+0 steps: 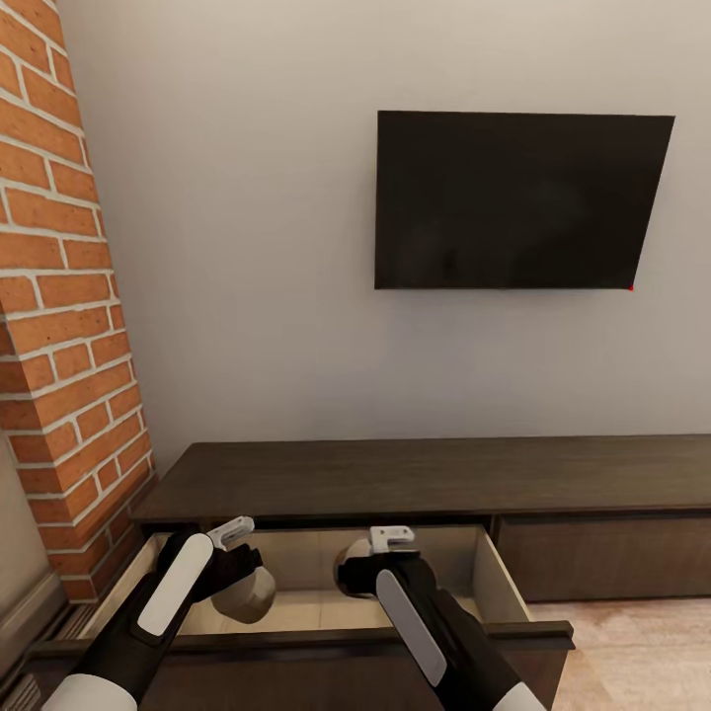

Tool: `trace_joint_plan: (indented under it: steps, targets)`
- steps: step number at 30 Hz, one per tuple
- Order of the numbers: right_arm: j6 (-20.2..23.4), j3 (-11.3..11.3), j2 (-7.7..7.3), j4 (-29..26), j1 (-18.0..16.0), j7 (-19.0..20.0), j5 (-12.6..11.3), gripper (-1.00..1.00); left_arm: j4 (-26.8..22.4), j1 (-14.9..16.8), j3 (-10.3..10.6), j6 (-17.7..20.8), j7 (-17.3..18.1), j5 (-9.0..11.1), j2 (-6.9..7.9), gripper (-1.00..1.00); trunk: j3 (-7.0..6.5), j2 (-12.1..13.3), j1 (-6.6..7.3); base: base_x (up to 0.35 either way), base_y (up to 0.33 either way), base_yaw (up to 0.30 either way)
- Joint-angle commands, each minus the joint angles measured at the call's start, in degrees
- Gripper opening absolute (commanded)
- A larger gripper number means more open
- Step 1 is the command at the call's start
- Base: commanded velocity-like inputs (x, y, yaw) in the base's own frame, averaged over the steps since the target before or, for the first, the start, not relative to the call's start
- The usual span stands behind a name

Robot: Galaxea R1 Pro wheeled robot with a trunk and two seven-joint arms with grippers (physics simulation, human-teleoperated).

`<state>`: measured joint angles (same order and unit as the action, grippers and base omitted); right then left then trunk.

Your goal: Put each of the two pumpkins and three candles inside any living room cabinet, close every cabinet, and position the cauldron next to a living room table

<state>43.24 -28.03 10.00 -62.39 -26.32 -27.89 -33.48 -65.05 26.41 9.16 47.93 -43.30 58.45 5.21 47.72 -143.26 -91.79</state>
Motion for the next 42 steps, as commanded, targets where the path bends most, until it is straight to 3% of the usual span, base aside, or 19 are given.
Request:
trace_joint_plan:
  steps: [1, 42]
  targets:
    - [0.09, -0.12, 0.0, -0.06, -0.05, -0.58, -0.52, -1.0, -0.07, 0.04, 0.15, -0.02, -0.56, 0.58, 0.06, -1.0, 0.07, -0.03, 0.01, 0.0, 0.0, 0.0]
    - [0.69, -0.27, 0.0, 0.11, -0.05, -0.5, -0.53, -1.0, -0.24, 0.04, 0.15, -0.02, -0.56, 0.61, 0.09, -1.0, 0.07, -0.03, 0.01, 0.044, 0.059, 0.0]
